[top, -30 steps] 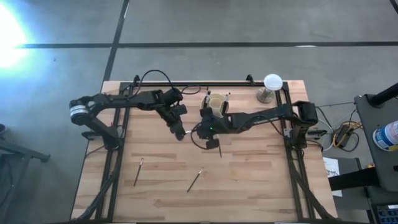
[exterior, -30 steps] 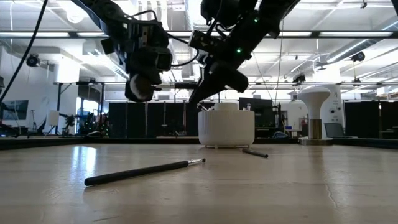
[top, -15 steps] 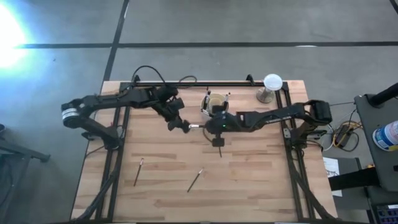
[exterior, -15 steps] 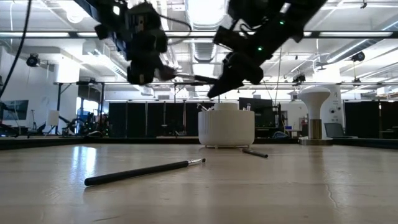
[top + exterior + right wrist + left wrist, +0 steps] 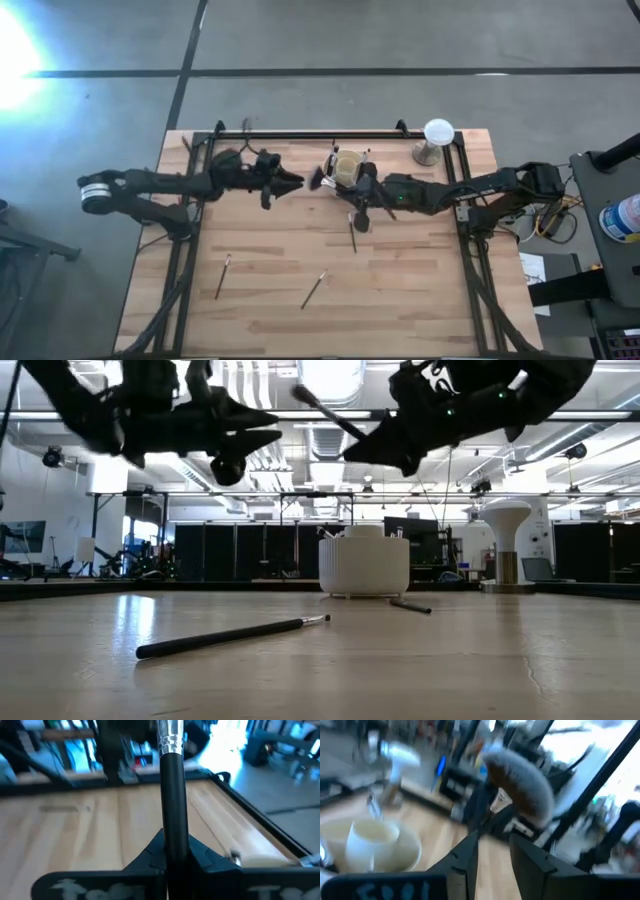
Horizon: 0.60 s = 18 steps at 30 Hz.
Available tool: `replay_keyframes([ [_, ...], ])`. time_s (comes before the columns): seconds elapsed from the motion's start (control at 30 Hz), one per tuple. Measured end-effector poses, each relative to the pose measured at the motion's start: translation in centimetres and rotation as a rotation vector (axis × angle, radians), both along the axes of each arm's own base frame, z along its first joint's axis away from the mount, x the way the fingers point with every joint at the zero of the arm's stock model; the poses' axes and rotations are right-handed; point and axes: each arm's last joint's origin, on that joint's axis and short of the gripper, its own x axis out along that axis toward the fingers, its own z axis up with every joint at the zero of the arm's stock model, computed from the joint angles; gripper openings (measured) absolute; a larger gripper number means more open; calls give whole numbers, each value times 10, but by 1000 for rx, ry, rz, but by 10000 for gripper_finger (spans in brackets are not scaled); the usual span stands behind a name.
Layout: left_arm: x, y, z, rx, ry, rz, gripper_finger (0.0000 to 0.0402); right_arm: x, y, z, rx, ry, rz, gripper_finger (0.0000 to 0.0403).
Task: Put items in baskets/containers
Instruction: Put the black silver highlighter brush into the pen organizer
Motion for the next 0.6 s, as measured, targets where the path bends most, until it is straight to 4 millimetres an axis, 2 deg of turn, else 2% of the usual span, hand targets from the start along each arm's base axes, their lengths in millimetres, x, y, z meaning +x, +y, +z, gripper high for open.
replay_keyframes([
  [0.17,0,-6,-16,33,-143,71,105,11,-2,4,43,-103,35,17],
  [0.4,24,-15,-7,145,-187,82,105,37,-2,10,80,-167,81,17],
  [0.6,35,-17,2,189,-205,74,105,45,-3,9,89,-167,79,17],
])
